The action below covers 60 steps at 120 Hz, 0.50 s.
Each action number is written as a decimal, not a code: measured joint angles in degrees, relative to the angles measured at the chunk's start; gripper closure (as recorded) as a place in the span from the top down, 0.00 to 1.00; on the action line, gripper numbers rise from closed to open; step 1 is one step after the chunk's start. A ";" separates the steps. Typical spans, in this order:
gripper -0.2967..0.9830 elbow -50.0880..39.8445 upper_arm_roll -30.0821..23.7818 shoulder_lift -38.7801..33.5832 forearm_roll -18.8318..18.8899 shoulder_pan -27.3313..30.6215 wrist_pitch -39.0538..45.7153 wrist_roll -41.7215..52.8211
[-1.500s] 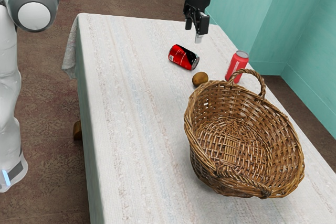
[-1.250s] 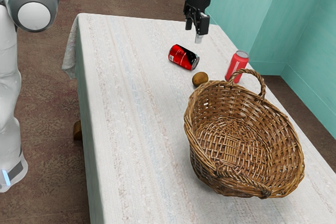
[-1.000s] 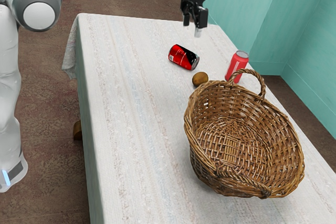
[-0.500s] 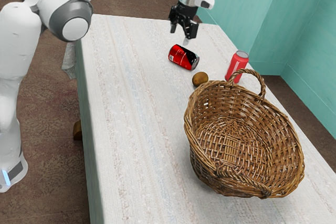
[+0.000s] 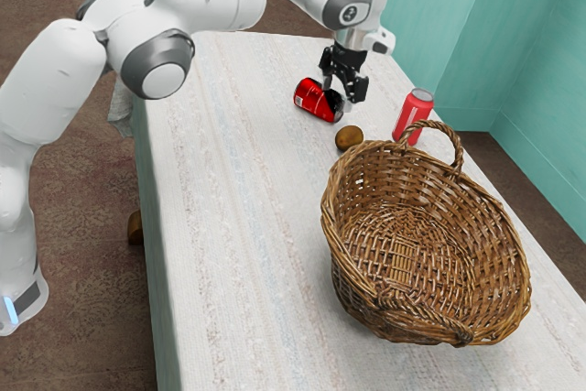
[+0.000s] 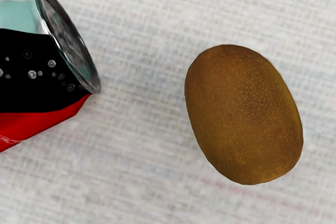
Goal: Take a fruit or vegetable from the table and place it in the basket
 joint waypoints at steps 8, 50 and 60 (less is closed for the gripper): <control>0.77 0.16 -0.42 0.24 -0.05 0.03 0.75 0.02; 0.77 1.64 -1.39 3.35 -2.19 0.15 2.38 0.05; 0.77 2.62 -1.41 4.84 -2.82 0.10 2.51 0.04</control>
